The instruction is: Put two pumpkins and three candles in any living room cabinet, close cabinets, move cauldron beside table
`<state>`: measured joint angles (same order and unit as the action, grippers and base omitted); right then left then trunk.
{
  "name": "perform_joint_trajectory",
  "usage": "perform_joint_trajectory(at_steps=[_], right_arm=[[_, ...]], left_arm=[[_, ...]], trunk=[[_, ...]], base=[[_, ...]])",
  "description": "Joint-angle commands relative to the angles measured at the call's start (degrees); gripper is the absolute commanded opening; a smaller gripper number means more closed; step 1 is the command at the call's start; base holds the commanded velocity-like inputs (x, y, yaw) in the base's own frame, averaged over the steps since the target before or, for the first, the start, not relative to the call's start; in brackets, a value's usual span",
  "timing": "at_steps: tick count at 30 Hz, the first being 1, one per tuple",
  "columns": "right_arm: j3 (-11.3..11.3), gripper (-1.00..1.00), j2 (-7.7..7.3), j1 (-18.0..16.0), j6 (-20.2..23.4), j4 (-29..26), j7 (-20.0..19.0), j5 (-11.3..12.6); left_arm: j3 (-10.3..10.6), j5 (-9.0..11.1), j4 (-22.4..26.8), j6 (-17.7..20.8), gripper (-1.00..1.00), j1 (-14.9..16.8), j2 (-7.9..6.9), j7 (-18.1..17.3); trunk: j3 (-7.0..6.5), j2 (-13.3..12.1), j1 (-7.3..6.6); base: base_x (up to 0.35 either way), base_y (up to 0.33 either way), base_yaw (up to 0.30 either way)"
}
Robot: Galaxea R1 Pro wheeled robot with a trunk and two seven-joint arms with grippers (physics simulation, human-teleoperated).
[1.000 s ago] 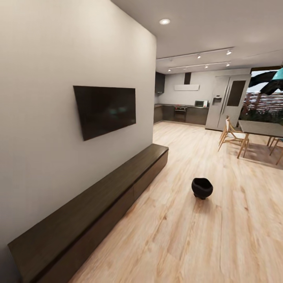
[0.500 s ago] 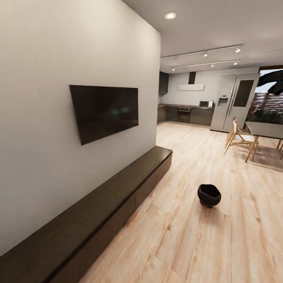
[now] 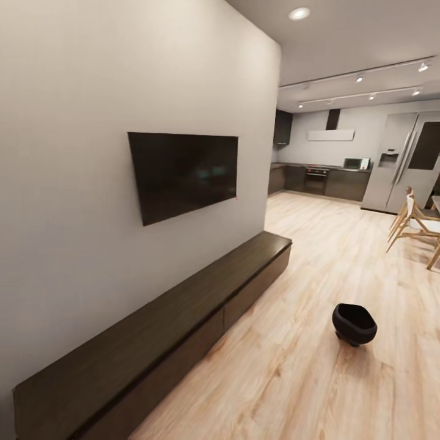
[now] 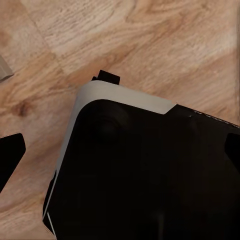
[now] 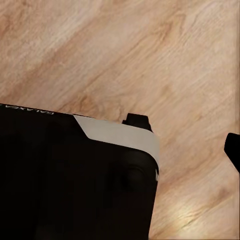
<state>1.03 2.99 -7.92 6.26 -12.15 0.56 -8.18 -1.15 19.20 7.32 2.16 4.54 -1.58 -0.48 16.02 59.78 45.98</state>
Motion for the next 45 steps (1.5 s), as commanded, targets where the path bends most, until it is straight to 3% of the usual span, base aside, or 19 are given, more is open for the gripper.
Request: perform_joint_trajectory(at_steps=[1,21,45], right_arm=[[0.1,1.0,0.0,0.0,0.4,-0.2,0.1,-0.5],[0.0,1.0,-0.01,0.0,0.4,-0.2,0.1,-0.5],[0.1,1.0,0.0,0.0,0.4,-0.2,0.1,-0.5]], left_arm=[[-0.1,0.3,0.1,0.2,1.0,0.0,0.0,0.0],[-0.1,0.3,0.1,0.2,1.0,0.0,0.0,0.0],[-0.1,0.3,0.1,0.2,1.0,0.0,0.0,0.0]], trunk=[[0.07,0.0,0.01],[0.07,0.0,0.01],[0.07,0.0,0.01]], base=[[0.13,-0.197,0.261],[0.136,-0.162,0.038],[0.002,-0.002,0.273]])
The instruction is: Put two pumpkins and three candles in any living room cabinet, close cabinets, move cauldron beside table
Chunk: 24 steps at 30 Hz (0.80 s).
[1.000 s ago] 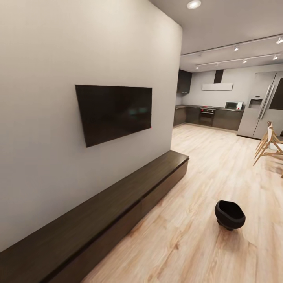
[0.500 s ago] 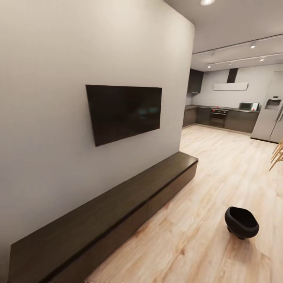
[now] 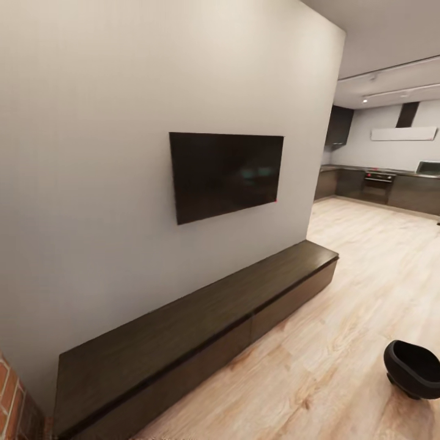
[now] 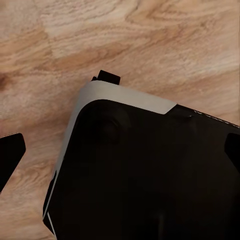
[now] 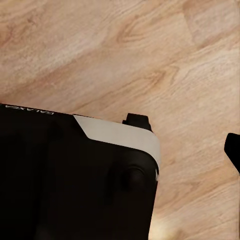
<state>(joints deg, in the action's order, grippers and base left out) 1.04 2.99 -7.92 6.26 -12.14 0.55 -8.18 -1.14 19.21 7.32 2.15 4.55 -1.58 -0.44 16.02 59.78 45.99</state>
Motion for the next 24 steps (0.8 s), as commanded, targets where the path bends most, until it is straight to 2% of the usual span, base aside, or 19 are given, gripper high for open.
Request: perform_joint_trajectory(at_steps=[1,11,16,24], right_arm=[[0.1,1.0,0.0,0.0,0.4,-0.2,0.1,-0.5],[0.1,1.0,0.0,0.0,0.4,-0.2,0.0,-0.5],[0.1,1.0,0.0,0.0,0.4,-0.2,0.0,-0.5],[0.0,1.0,0.0,0.0,0.4,-0.2,0.0,-0.5]], left_arm=[[-0.1,0.3,0.1,0.2,1.0,0.0,0.0,0.0],[-0.1,0.3,0.1,0.3,1.0,0.0,0.0,0.0],[-0.2,0.3,0.1,0.3,1.0,0.0,0.0,0.0],[-0.2,0.3,0.1,0.3,1.0,0.0,0.0,0.0]], trunk=[[0.07,0.0,0.0],[0.07,0.0,0.0],[0.07,0.0,0.0],[0.07,0.0,0.0]], base=[[0.0,0.0,0.289],[0.0,-0.038,0.289],[0.0,-0.236,0.282],[0.054,-0.286,0.08]])
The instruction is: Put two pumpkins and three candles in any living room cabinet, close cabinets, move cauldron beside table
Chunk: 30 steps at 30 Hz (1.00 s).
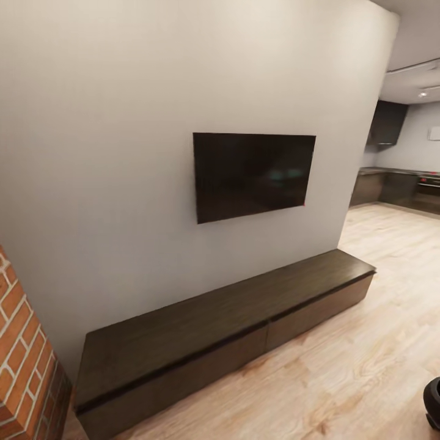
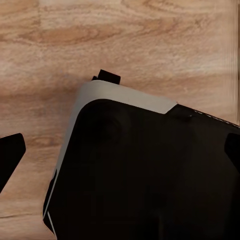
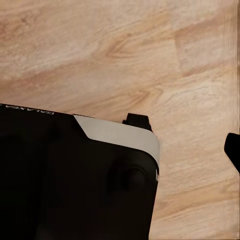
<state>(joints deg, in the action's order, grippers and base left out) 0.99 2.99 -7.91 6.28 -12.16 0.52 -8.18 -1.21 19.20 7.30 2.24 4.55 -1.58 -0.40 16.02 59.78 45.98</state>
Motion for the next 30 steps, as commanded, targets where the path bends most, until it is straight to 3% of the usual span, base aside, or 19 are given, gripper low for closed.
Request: perform_joint_trajectory(at_steps=[1,23,30], right_arm=[[0.1,1.0,0.0,0.0,0.4,-0.1,0.1,-0.5],[0.1,1.0,0.0,0.0,0.4,-0.1,0.1,-0.5],[0.1,1.0,0.0,0.0,0.4,-0.1,0.0,-0.5]], left_arm=[[-0.1,0.3,0.1,0.2,1.0,0.0,0.0,0.0],[-0.1,0.3,0.1,0.2,1.0,0.0,-0.04,0.0],[-0.1,0.4,0.1,0.3,1.0,0.0,-0.07,0.0]], trunk=[[0.07,0.0,0.01],[0.07,0.0,0.01],[0.07,0.0,0.01]], base=[[0.113,-0.29,0.189],[0.188,-0.25,0.282],[0.084,-0.05,0.29]])
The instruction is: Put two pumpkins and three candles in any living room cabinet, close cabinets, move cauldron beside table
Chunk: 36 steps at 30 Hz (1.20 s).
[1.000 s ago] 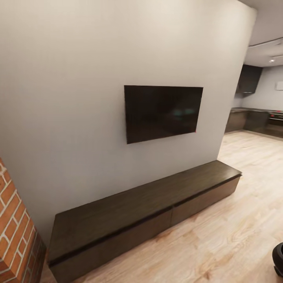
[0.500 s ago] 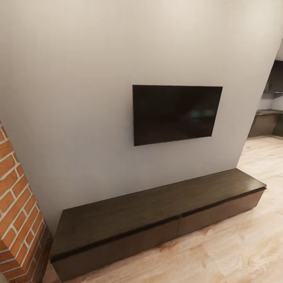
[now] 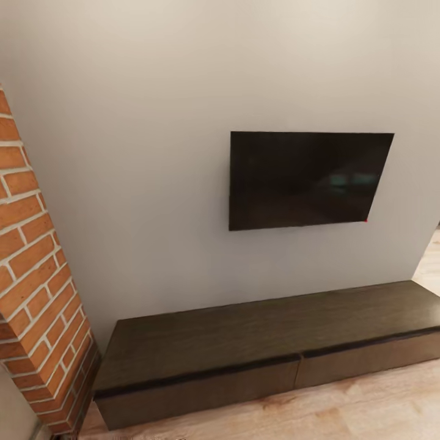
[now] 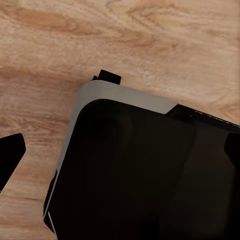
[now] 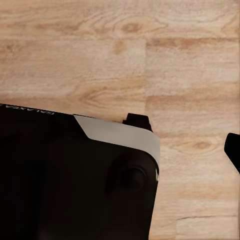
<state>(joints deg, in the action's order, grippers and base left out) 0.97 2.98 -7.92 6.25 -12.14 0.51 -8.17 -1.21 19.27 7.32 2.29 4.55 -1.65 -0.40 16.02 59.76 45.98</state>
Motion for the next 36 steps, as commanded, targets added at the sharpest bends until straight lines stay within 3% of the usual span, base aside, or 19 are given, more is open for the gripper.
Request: perform_joint_trajectory(at_steps=[1,13,16,36], right_arm=[[0.1,1.0,0.0,0.0,0.4,-0.2,0.1,-0.5],[0.0,1.0,-0.08,0.0,0.4,-0.2,0.1,-0.5],[0.0,1.0,-0.15,-0.5,0.5,0.0,0.2,-1.3],[-0.3,1.0,-0.26,-0.4,-0.3,-0.9,0.2,-0.6]], left_arm=[[-0.1,0.3,0.1,0.2,1.0,0.0,-0.01,0.0],[-0.1,0.3,0.1,0.1,1.0,0.0,0.02,0.0],[0.0,0.2,0.8,-0.1,1.0,-0.2,-0.71,-0.3],[0.3,0.0,0.9,0.0,1.0,0.0,-0.37,-0.5]], trunk=[[0.07,0.1,0.01],[0.07,0.1,0.01],[0.07,0.1,0.01],[0.07,0.1,0.01]], base=[[0.016,0.081,0.29],[0.003,0.061,0.079],[0.0,0.0,0.0],[0.0,0.0,0.0]])
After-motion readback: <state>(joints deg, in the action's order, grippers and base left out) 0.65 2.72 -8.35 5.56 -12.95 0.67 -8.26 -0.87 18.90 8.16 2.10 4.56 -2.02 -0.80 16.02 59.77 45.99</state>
